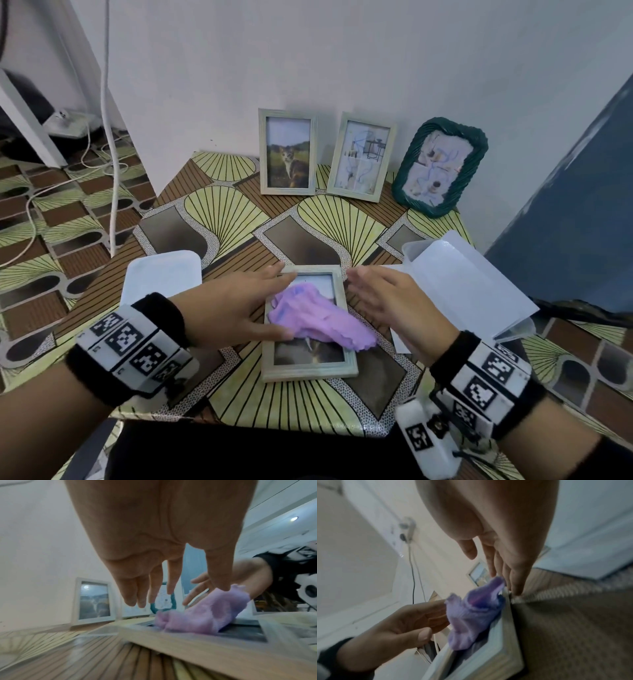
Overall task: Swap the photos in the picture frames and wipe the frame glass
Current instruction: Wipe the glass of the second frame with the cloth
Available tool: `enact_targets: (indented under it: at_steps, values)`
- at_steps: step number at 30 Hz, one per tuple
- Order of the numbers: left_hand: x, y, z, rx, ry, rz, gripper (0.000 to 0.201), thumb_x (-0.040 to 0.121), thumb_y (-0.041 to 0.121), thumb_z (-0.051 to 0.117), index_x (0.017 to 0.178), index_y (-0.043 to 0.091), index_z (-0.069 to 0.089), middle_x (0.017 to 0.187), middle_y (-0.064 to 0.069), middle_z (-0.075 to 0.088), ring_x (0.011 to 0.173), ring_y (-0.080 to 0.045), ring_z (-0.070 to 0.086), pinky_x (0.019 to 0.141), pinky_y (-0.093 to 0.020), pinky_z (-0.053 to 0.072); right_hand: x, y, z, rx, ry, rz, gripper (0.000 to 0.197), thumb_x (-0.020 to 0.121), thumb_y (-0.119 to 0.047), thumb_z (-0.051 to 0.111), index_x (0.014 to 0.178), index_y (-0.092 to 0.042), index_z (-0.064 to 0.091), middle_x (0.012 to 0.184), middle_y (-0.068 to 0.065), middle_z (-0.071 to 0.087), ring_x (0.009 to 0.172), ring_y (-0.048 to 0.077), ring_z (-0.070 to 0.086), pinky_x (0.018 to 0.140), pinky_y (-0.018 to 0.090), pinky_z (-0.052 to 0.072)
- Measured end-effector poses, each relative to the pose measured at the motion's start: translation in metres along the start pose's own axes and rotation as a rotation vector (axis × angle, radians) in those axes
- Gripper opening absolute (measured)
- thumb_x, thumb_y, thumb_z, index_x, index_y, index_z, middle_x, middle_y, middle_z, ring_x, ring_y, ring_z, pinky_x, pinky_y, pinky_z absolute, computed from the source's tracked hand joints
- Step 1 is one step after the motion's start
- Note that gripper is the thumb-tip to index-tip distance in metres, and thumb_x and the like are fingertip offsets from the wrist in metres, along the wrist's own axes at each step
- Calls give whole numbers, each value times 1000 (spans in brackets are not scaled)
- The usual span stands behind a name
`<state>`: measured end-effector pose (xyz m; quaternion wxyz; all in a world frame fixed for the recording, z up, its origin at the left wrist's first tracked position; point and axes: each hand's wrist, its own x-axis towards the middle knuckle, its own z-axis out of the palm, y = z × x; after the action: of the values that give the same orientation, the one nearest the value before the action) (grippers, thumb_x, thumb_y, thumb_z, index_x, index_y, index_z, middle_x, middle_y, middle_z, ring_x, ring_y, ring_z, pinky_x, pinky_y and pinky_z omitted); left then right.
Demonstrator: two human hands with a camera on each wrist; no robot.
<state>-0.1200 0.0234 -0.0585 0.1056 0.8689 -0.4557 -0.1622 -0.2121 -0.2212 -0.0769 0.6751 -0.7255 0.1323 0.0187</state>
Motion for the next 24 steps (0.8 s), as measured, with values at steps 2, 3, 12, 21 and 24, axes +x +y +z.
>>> enact_targets:
  at_steps: [2,3,12,21,24]
  values:
    - [-2,12,0,-5,62,71,85,86,67,50,154,31,15,161,8,7,142,7,1,108,-2,-5,-2,6,3,199,-9,146,35,101,-37,48,123,-14,64,134,2,63,125,14,57,110,37,42]
    - [-2,19,3,4,57,93,80,88,65,48,154,33,14,161,11,7,141,9,0,106,0,-8,-3,8,5,249,-9,180,44,101,-39,46,132,-9,57,141,6,56,132,17,51,115,40,36]
    - [17,49,30,193,38,60,48,98,49,44,141,28,39,134,-4,55,119,-28,54,88,-33,45,-9,8,28,452,68,227,71,98,-51,43,149,-2,36,155,7,39,142,17,38,120,41,29]
    - [0,28,9,-137,444,2,19,87,8,56,99,22,51,76,7,58,65,-13,50,58,-29,36,-7,12,40,347,-102,171,38,104,-45,37,113,-21,66,101,-10,76,92,3,72,75,23,53]
    - [-16,7,-8,-194,594,-64,26,89,9,60,108,23,51,83,7,66,67,0,55,55,-15,36,-3,12,48,303,-109,133,26,103,-28,45,111,-16,67,104,1,76,90,9,73,71,23,55]
